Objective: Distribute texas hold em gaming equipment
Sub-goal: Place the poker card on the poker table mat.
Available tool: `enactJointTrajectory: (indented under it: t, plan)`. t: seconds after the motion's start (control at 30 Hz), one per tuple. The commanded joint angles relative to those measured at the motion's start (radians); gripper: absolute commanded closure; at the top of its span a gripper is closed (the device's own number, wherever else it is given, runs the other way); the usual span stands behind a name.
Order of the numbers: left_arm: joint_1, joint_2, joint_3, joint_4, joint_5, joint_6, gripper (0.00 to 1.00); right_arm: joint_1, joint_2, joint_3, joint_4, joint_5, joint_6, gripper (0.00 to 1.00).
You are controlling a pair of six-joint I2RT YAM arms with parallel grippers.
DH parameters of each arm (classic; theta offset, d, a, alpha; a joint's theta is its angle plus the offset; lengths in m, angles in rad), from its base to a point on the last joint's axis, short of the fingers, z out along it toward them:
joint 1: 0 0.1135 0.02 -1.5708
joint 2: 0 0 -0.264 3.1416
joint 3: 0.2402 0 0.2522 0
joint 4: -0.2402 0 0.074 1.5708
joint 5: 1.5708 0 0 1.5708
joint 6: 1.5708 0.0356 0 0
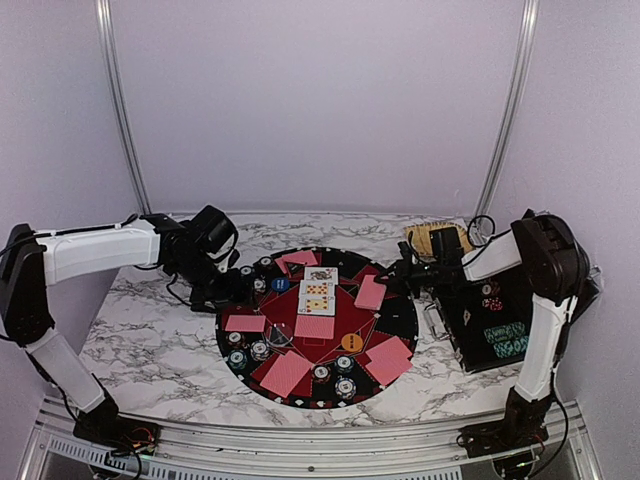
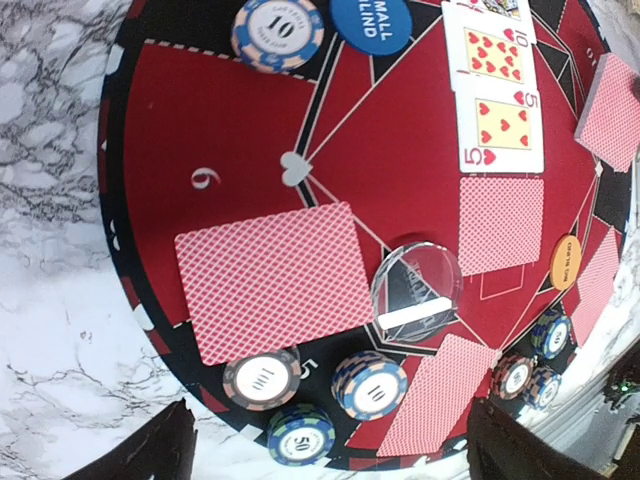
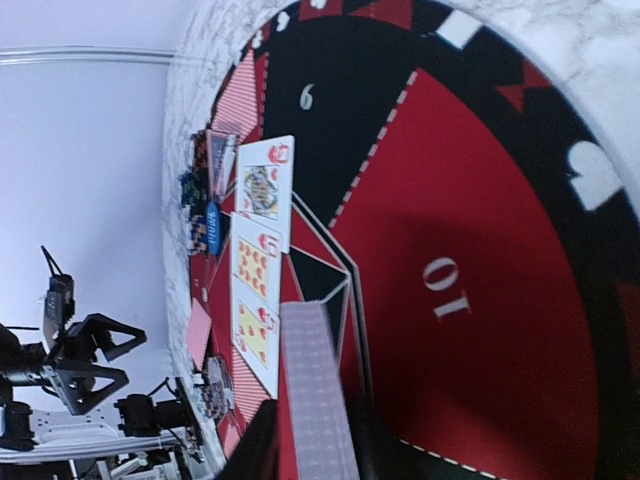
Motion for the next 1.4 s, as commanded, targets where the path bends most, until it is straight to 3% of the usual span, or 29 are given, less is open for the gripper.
enactJointTrajectory:
  t: [0.0,0.17,0.3,0.67,1.37]
  plan:
    - [0.079,-0.096,-0.134,0.154,0.137,-0.015,0.05,-0.006,-0.014,0.058,-0.17,0.104,-0.123,0.65]
    - [0.194,-0.128,-0.25,0.247,0.242,-0.022,0.09,-0.007,-0.051,0.065,-0.318,0.257,-0.19,0.41]
    - [0.271,-0.119,-0.314,0.336,0.332,-0.022,0.16,-0.007,-0.115,0.052,-0.395,0.404,-0.226,0.33]
    - [0.373,-0.043,-0.451,0.589,0.506,-0.1,0.38,0.002,-0.313,-0.046,-0.374,0.449,-0.182,0.34]
    - [0.391,0.071,-0.573,0.834,0.607,-0.201,0.52,0.048,-0.367,-0.043,-0.356,0.418,-0.159,0.35]
